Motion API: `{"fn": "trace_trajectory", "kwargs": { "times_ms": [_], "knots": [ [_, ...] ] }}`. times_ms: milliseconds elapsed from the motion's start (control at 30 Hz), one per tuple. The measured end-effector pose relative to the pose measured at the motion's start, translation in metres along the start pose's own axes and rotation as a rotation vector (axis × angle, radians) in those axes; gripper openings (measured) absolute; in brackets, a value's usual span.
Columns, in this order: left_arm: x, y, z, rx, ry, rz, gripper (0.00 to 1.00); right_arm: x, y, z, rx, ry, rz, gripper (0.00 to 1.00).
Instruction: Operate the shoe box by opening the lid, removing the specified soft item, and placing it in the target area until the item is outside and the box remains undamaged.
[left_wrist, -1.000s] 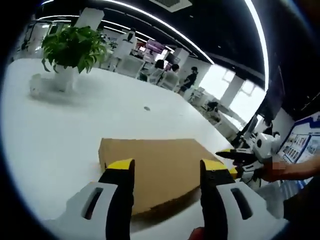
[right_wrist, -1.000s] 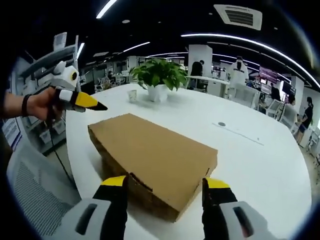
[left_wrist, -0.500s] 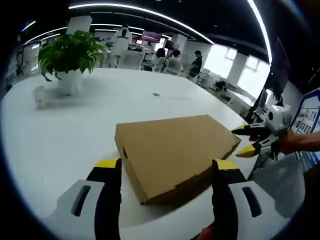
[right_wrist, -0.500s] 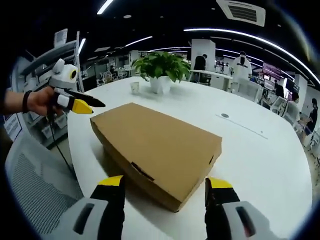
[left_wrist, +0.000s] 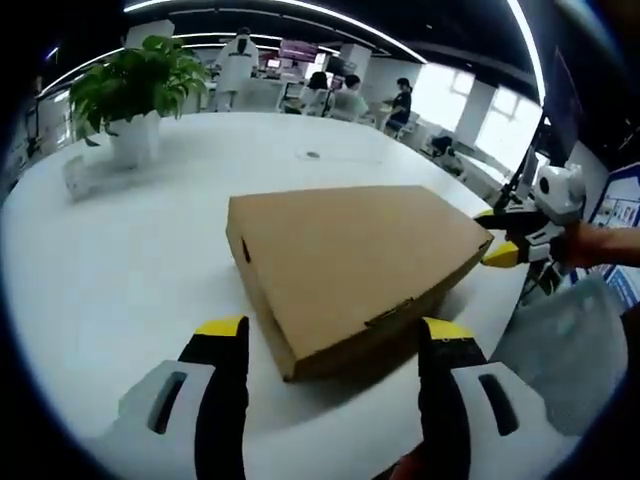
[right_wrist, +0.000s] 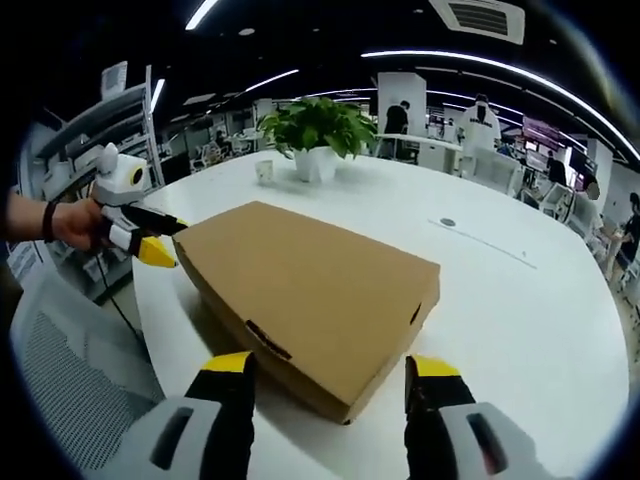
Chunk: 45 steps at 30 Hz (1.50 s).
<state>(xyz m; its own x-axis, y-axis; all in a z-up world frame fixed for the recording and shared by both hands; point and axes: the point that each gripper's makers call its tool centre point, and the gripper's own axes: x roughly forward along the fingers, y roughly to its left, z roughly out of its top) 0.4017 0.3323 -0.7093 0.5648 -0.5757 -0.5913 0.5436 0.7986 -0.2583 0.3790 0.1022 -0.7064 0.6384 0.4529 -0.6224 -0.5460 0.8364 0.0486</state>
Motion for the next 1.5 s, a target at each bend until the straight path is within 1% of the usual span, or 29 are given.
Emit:
{"fn": "trace_trajectory", "kwargs": {
  "times_ms": [33, 67, 100, 133, 167, 267, 500, 600, 633, 867, 1067, 1133, 1267, 1367, 1500],
  "knots": [
    [0.002, -0.001, 0.0, 0.001, 0.002, -0.001, 0.61, 0.001, 0.001, 0.0, 0.001, 0.001, 0.007, 0.5],
    [0.003, -0.002, 0.0, 0.0, 0.004, -0.004, 0.6, 0.002, 0.003, 0.0, 0.01, 0.007, 0.014, 0.5],
    [0.004, -0.001, -0.001, 0.007, 0.017, 0.01, 0.59, 0.002, 0.003, 0.0, 0.017, 0.015, 0.007, 0.5],
    [0.004, -0.001, -0.001, 0.009, 0.015, 0.018, 0.57, 0.002, 0.003, 0.001, 0.015, 0.017, 0.005, 0.49],
    [0.003, 0.002, 0.0, -0.013, 0.016, 0.027, 0.57, 0.001, 0.004, 0.001, 0.013, 0.023, 0.001, 0.49],
    [0.001, -0.001, 0.003, -0.015, 0.02, 0.021, 0.56, -0.003, 0.004, 0.003, 0.022, 0.019, -0.002, 0.49],
    [-0.012, -0.004, 0.022, -0.071, -0.053, 0.012, 0.55, -0.016, 0.002, 0.026, 0.065, -0.053, -0.003, 0.49],
    [-0.017, -0.006, 0.031, -0.068, -0.073, 0.017, 0.55, -0.019, 0.001, 0.033, 0.07, -0.078, -0.011, 0.5],
    [-0.018, -0.006, 0.032, -0.066, -0.077, 0.018, 0.54, -0.02, 0.0, 0.037, 0.037, -0.09, -0.023, 0.5],
    [-0.023, -0.009, 0.052, -0.063, -0.129, 0.021, 0.57, -0.022, 0.0, 0.047, 0.014, -0.123, -0.023, 0.55],
    [-0.027, -0.009, 0.063, -0.081, -0.156, 0.011, 0.57, -0.024, -0.001, 0.057, -0.025, -0.141, -0.017, 0.59],
    [-0.028, -0.009, 0.067, -0.082, -0.163, 0.008, 0.57, -0.024, -0.003, 0.06, -0.052, -0.14, -0.023, 0.58],
    [-0.031, -0.01, 0.076, -0.093, -0.183, 0.0, 0.57, -0.025, -0.005, 0.068, -0.071, -0.152, -0.024, 0.59],
    [-0.03, -0.009, 0.081, -0.08, -0.183, -0.008, 0.58, -0.024, -0.008, 0.071, -0.135, -0.139, -0.042, 0.58],
    [-0.031, -0.009, 0.089, -0.074, -0.19, -0.014, 0.59, -0.024, -0.011, 0.074, -0.15, -0.144, -0.053, 0.56]
  ]
}}
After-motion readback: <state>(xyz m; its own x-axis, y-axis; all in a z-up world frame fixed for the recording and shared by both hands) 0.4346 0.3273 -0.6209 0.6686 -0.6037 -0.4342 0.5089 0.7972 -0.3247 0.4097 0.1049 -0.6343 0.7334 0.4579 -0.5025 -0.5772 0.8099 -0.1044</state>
